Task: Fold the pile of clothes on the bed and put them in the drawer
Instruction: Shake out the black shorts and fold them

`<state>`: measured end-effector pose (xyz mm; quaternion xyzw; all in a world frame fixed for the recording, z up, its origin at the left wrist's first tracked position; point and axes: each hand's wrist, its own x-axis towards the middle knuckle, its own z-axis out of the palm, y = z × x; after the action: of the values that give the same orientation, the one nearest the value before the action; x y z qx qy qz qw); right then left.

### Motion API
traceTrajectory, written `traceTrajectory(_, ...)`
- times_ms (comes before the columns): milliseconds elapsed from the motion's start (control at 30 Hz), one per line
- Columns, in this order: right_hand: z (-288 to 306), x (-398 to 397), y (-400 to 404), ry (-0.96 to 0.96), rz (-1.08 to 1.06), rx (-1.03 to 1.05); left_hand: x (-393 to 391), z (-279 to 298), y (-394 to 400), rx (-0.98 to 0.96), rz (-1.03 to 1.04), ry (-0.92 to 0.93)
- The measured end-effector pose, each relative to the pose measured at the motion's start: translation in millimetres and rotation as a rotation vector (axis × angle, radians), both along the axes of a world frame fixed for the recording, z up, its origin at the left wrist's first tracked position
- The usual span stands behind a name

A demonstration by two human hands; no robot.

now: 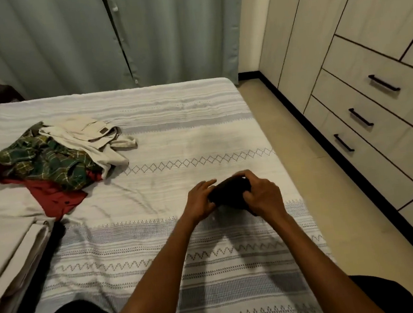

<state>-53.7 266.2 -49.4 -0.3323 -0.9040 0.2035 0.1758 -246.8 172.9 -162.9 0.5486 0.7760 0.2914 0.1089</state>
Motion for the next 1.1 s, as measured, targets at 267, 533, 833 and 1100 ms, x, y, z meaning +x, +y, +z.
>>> traceTrajectory(267, 51.8, -82.9, -10.3, 0.126, 0.235, -0.414, -9.7, 69.4, -146.7, 0.091, 0.199, -1.031)
traceTrajectory(533, 36.9, -201.7, -140.8, 0.024, 0.443, -0.75, -46.1, 112.7, -322.1, 0.181, 0.588, -1.187)
traceTrajectory(833, 75.9, -327.4, -294.3, -0.061, 0.511, -1.1, -42.1, 162.1, -449.5, 1.084, 0.907, -1.443)
traceTrajectory(1100, 77.5, -449.2, -413.5, -0.139, 0.584, -1.091, -110.0, 166.3, -531.8, 1.202, 1.33, -1.184)
